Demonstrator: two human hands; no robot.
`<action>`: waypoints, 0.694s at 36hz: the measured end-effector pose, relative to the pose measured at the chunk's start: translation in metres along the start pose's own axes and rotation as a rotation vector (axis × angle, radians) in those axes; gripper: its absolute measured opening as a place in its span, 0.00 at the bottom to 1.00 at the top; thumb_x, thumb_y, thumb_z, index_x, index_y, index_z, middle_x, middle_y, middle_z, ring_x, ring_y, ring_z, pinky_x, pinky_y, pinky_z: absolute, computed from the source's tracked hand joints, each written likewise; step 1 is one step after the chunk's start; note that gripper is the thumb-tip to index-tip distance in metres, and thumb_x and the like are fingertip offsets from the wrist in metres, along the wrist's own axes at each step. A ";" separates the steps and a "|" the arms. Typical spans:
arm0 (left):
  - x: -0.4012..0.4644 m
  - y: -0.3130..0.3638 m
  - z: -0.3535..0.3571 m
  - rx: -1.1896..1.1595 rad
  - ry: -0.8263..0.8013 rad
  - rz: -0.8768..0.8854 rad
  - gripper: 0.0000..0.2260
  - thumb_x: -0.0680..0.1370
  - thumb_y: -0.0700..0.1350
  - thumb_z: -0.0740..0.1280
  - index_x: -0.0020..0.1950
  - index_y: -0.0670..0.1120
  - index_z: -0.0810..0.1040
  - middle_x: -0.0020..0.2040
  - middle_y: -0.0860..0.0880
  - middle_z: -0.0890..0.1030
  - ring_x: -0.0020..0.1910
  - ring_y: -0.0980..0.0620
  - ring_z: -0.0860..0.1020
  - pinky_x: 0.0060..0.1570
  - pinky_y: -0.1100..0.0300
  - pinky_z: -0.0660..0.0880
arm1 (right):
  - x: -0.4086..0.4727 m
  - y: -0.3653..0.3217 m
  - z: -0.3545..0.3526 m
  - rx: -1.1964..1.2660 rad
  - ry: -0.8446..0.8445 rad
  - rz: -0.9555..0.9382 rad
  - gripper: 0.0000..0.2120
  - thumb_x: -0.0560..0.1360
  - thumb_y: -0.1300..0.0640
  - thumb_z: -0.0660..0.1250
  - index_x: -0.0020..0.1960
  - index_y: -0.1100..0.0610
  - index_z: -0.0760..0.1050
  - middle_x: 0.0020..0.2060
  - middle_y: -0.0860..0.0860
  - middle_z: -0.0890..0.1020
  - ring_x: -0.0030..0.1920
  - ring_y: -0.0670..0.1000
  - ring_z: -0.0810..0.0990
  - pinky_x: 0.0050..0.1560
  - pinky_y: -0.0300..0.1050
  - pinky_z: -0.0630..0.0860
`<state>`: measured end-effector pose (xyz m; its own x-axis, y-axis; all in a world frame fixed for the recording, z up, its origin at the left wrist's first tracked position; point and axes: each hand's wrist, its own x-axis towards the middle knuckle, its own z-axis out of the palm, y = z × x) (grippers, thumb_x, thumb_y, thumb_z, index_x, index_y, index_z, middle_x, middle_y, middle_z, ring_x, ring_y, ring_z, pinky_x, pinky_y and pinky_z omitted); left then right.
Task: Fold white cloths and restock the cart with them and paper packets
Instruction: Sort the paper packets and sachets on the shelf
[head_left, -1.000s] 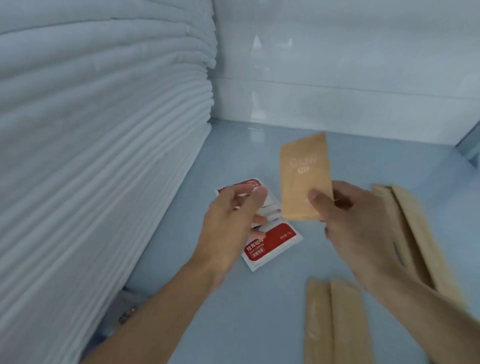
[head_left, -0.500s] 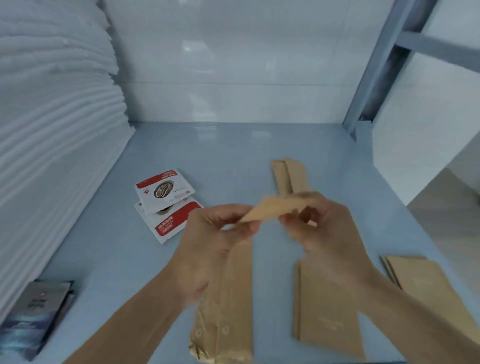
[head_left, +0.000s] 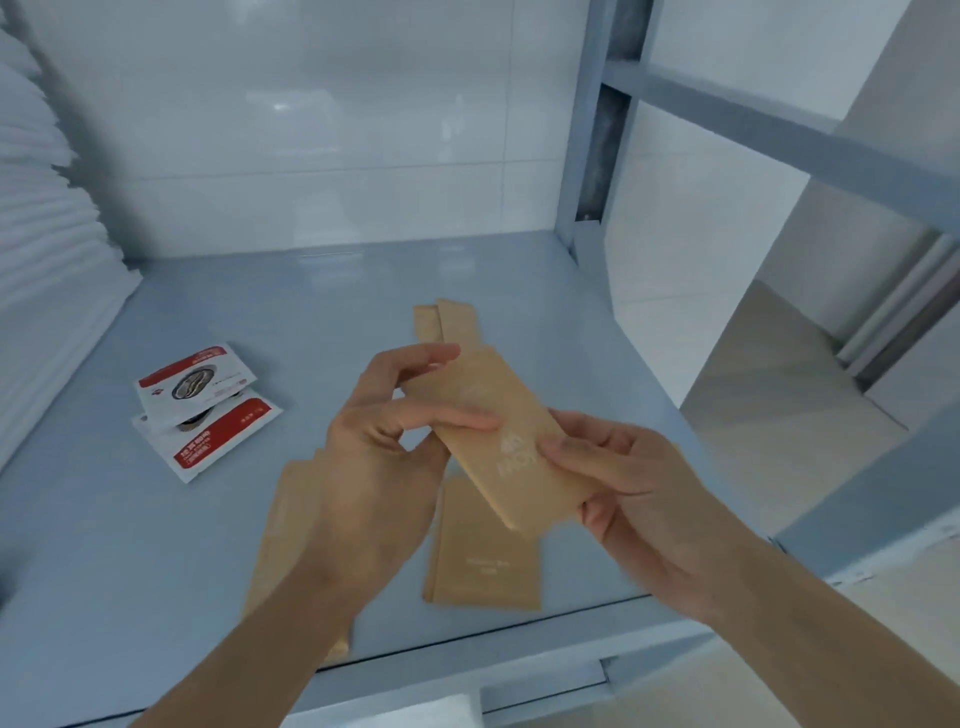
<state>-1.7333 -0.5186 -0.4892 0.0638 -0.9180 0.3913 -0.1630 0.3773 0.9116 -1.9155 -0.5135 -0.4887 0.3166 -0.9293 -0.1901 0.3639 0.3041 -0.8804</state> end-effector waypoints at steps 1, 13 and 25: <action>-0.002 0.002 0.007 -0.004 0.000 -0.021 0.19 0.72 0.24 0.69 0.46 0.48 0.86 0.60 0.50 0.79 0.58 0.54 0.79 0.54 0.66 0.76 | -0.003 0.002 -0.005 -0.075 0.032 0.002 0.17 0.70 0.59 0.71 0.57 0.63 0.82 0.51 0.58 0.86 0.46 0.50 0.84 0.45 0.38 0.80; -0.029 0.005 0.098 -0.081 -0.111 -0.403 0.22 0.75 0.37 0.72 0.63 0.58 0.78 0.51 0.61 0.83 0.47 0.59 0.83 0.47 0.65 0.77 | -0.050 -0.009 -0.080 -0.241 0.484 -0.046 0.08 0.75 0.60 0.72 0.54 0.58 0.83 0.46 0.52 0.87 0.49 0.53 0.86 0.48 0.44 0.82; -0.036 0.005 0.128 0.084 -0.057 -0.374 0.22 0.73 0.31 0.70 0.61 0.52 0.78 0.50 0.52 0.81 0.42 0.56 0.81 0.40 0.70 0.76 | -0.046 0.005 -0.095 -0.782 0.633 -0.163 0.12 0.78 0.58 0.68 0.61 0.51 0.77 0.44 0.48 0.76 0.42 0.45 0.75 0.47 0.35 0.70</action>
<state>-1.8627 -0.4996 -0.5145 0.0792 -0.9966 0.0242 -0.2195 0.0062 0.9756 -2.0112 -0.4893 -0.5260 -0.2897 -0.9564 -0.0377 -0.3849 0.1525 -0.9103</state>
